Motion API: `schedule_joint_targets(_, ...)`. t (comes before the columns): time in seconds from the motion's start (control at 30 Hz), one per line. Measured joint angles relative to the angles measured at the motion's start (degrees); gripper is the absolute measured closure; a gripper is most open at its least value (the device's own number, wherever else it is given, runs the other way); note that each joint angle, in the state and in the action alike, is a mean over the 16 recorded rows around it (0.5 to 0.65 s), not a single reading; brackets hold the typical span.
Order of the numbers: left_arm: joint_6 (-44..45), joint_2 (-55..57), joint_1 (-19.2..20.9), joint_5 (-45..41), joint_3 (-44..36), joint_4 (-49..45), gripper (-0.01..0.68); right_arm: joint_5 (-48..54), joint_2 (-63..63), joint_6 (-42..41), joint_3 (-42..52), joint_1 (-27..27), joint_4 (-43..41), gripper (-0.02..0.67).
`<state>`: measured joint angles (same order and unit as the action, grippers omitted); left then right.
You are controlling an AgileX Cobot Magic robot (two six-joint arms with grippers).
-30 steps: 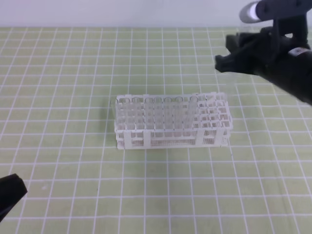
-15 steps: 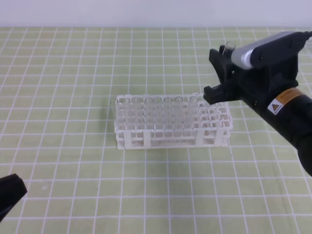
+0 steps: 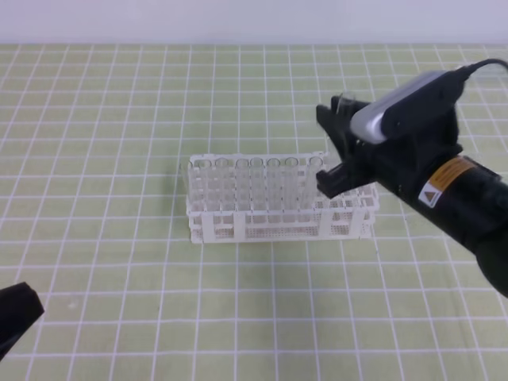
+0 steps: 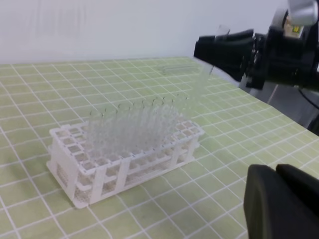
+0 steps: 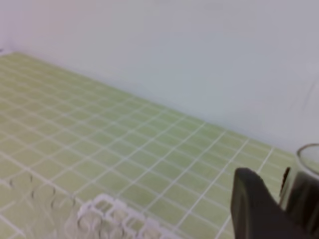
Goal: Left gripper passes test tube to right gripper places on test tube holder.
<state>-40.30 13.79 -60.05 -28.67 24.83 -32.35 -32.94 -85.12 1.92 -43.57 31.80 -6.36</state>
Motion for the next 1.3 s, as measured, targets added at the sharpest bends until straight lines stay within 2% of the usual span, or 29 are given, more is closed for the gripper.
schedule_joint_targets(0.17, 0.00, 0.08, 0.97, 0.00, 0.00, -0.48, 0.667, -1.88, -2.33, 1.12, 0.06, 0.00, -2.34, 0.559)
schedule_joint_targets(0.33, 0.01, 0.12, 5.98, 0.10, 0.00, -0.89, 0.667, -3.44, -4.67, 1.16, 0.06, 0.00, -2.81, 0.559)
schedule_joint_targets(0.47, 0.01, 0.16, 13.11, 0.15, 0.00, -0.97, 0.666, -4.68, -6.06, 1.13, 0.06, -0.01, -2.83, 0.559)
schedule_joint_targets(0.8, 0.28, -0.59, 37.61, 2.83, -0.04, 2.04, 0.667, -6.01, -8.07, 0.95, 0.06, -0.08, -2.77, 0.559)
schedule_joint_targets(0.97, 1.00, -3.46, 47.14, 5.40, -1.23, 4.59, 0.667, -6.27, -8.55, 0.87, 0.06, -0.26, -2.49, 0.559)
schedule_joint_targets(1.13, 1.82, -8.01, 53.00, 9.34, -4.52, 6.85, 0.667, -5.97, -8.79, 0.82, 0.06, -0.41, -2.09, 0.559)
schedule_joint_targets(1.3, 2.41, -12.09, 55.38, 13.83, -9.20, 7.09, 0.667, -5.45, -9.02, 0.90, 0.06, -0.58, -1.64, 0.559)
